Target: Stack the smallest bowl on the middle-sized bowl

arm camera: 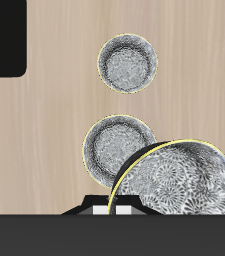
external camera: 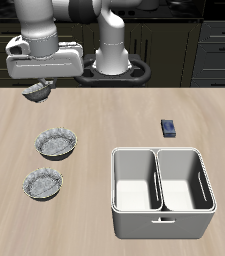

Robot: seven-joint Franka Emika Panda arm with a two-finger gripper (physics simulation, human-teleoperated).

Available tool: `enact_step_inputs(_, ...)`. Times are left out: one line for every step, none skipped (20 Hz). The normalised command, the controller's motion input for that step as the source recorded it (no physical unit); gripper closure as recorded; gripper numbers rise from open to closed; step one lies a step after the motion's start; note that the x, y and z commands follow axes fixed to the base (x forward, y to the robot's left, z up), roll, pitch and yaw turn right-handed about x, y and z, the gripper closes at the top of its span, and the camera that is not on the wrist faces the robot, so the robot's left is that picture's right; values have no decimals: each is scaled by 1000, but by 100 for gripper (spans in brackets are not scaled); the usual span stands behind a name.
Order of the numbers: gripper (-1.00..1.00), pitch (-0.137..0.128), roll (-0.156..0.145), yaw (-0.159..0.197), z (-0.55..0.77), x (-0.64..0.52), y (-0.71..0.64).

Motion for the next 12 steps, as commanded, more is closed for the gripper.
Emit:
enact_step_inputs(100,-25,36,52,107,332,-46)
enact_step_inputs(100,-20,-81,-25,81,213,-54)
enact_step_inputs(100,-60,136,59,161,455,-11)
enact_step_inputs(100,-4,-111,-11,51,344,-225)
enact_step_inputs(100,26,63,-19,-15,354,-27)
enact_step_inputs(100,11,21,41,-18,276,-36)
enact_step_inputs(100,0,-30,22,-74,359,-111)
enact_step_inputs(100,21,27,9,-116,255,54)
enact_step_inputs(100,64,-57,47,-450,923,-344)
enact_step_inputs(100,37,33,18,-234,396,-34)
enact_step_inputs(100,16,-90,-1,-188,379,-83)
enact_step_inputs(100,28,49,-70,-107,319,95)
